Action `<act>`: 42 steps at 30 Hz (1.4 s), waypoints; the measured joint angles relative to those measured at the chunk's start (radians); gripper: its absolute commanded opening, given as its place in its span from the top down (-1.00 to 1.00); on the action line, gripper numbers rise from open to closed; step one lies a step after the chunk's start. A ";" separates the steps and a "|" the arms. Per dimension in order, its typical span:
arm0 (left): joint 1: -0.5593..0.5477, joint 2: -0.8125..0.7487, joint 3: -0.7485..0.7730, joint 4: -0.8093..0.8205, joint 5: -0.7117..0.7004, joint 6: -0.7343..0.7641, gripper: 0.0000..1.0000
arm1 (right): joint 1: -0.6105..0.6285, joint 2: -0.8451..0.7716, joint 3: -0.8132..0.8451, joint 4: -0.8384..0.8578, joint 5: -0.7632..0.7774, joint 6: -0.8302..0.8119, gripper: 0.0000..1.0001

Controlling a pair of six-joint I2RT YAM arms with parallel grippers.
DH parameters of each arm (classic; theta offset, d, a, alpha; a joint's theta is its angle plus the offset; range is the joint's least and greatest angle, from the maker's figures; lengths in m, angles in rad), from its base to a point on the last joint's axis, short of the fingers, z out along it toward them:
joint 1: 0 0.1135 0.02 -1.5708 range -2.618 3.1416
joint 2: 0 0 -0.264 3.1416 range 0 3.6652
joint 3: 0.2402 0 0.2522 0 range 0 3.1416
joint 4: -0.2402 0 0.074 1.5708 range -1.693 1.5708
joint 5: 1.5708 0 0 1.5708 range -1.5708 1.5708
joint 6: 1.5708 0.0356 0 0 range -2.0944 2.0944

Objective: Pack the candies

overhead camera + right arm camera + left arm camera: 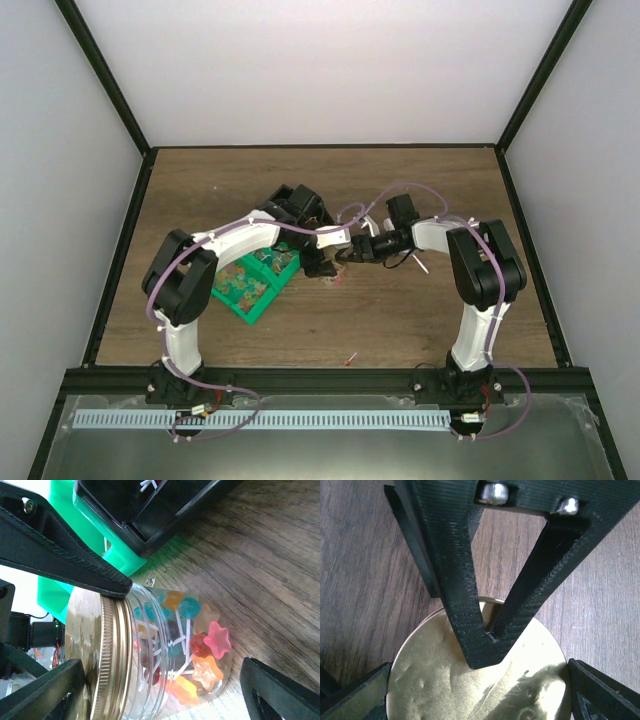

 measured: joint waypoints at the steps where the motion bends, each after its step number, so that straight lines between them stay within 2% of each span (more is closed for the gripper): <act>1: -0.002 0.000 0.000 0.000 -0.003 -0.001 -0.71 | 0.000 0.000 0.000 0.000 0.002 -0.001 -0.75; 13: -0.003 0.004 0.000 0.005 -0.005 -0.014 -0.79 | 0.000 0.015 0.018 -0.013 0.003 -0.031 -0.65; 22: -0.003 0.016 0.000 0.008 -0.021 -0.027 -1.00 | 0.002 0.035 0.028 -0.028 0.030 -0.049 -0.64; 30: -0.002 0.011 0.000 0.015 -0.008 -0.032 -1.00 | 0.002 0.038 0.035 -0.031 0.032 -0.053 -0.68; 37: 0.019 -0.045 0.000 0.013 0.068 -0.046 -1.00 | 0.003 0.038 0.053 -0.048 0.050 -0.053 -0.74; 40: 0.058 -0.071 0.001 0.003 0.117 -0.071 -0.88 | 0.004 0.039 0.068 -0.057 0.063 -0.053 -0.76; 42: 0.095 -0.087 0.004 -0.004 0.134 -0.085 -0.68 | 0.005 0.039 0.079 -0.061 0.066 -0.053 -0.77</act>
